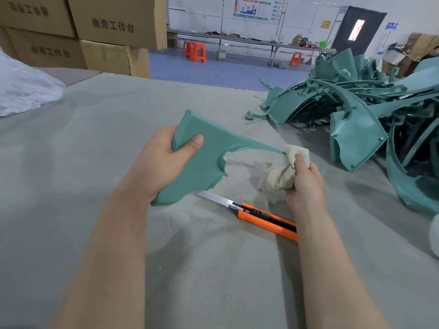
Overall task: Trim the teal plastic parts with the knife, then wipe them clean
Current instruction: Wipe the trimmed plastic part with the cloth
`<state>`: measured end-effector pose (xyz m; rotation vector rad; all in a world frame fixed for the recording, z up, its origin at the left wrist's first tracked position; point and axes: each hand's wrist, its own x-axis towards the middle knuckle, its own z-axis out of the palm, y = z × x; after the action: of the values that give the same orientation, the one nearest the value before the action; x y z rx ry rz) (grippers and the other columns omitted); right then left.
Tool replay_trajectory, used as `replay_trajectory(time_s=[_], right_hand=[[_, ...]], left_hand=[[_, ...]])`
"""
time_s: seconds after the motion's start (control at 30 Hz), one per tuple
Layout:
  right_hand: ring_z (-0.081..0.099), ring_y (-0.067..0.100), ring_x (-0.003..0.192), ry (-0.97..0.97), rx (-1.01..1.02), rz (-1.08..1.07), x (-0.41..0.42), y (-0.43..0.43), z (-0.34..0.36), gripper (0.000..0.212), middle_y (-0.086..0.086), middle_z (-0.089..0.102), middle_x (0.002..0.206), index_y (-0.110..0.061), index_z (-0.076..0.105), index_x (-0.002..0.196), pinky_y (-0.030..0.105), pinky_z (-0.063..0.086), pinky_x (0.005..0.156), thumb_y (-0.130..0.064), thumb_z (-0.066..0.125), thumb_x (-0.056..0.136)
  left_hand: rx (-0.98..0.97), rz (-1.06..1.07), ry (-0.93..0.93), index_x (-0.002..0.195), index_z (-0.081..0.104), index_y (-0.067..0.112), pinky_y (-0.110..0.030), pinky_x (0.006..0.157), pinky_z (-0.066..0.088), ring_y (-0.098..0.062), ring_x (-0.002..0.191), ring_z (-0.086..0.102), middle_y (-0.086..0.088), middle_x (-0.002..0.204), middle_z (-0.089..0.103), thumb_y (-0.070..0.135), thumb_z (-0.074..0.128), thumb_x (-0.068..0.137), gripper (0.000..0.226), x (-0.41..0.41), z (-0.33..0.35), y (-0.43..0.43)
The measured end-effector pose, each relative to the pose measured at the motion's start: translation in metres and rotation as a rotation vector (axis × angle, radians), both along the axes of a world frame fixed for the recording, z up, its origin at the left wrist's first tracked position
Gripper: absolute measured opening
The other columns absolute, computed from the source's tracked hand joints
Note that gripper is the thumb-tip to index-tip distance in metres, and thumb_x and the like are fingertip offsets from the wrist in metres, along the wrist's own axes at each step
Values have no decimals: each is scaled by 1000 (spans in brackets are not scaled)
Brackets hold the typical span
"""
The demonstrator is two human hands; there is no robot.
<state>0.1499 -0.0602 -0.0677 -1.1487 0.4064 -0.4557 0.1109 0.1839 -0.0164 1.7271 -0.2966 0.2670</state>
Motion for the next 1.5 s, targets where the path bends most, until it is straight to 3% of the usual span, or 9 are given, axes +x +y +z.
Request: replay_trajectory(time_s=[0.17,0.3,0.53,0.73,0.93,1.0,1.1,1.23,1.5], right_hand=[[57,14,74,21,-81,-55,-2,-3,1,24,2,60,85,-20,57,82,32,48,76,-26,46,102],[55,11,65,53,87,-77,-2,-4,1,30,-1,59,79,-20,58,81,25,45,64,-33,43,103],[58,13,74,82,-168,-50,-2,0,2,24,3,61,89,-19,58,87,32,49,77,-27,41,103],[46,9,47,77,386,-90,-4,-5,6,36,-5,52,60,-21,56,74,20,40,42,-49,52,96],[51,8,71,-122,713,-126,-5,-9,4,25,-9,51,87,-21,57,97,19,46,70,-41,43,101],[42,6,61,-170,774,-76,-6,-10,6,23,-9,44,81,-23,55,88,11,35,55,-36,42,101],[18,8,55,-182,628,-66,-6,-3,14,35,-12,21,64,-31,21,72,16,22,55,-27,41,101],[62,11,72,-68,413,-100,-6,10,15,15,-1,62,80,-11,58,85,31,53,87,-18,54,99],[63,21,113,3,547,-88,-4,-1,6,12,8,66,119,-12,60,97,40,49,100,-23,57,98]], left_hand=[[-16,-3,2,82,69,33,-22,61,56,-7,70,70,13,79,74,26,58,95,19,0,1,4],[17,-20,-2,86,69,32,-31,70,57,-11,77,71,11,84,74,26,57,96,16,0,1,-4],[-25,38,8,78,71,37,-34,72,56,-10,74,70,11,81,74,26,59,95,24,0,0,3],[-34,-23,25,83,70,31,-24,62,56,-9,73,71,10,82,74,26,58,95,17,0,0,0],[-64,-31,59,89,68,26,-23,61,55,-8,74,71,12,82,74,25,57,96,13,1,-1,-9],[-72,-30,66,89,68,27,-25,62,55,-9,74,71,12,83,74,25,57,95,13,0,-1,-10],[-32,-21,67,92,68,27,-31,70,55,-10,78,71,10,86,75,26,57,95,11,0,-2,-11],[20,-12,40,95,67,28,-28,69,56,-9,79,71,10,87,74,28,56,96,11,-2,0,-11],[96,-111,-1,89,66,31,-16,57,51,-2,67,67,16,77,72,23,53,98,17,-8,2,-20]])
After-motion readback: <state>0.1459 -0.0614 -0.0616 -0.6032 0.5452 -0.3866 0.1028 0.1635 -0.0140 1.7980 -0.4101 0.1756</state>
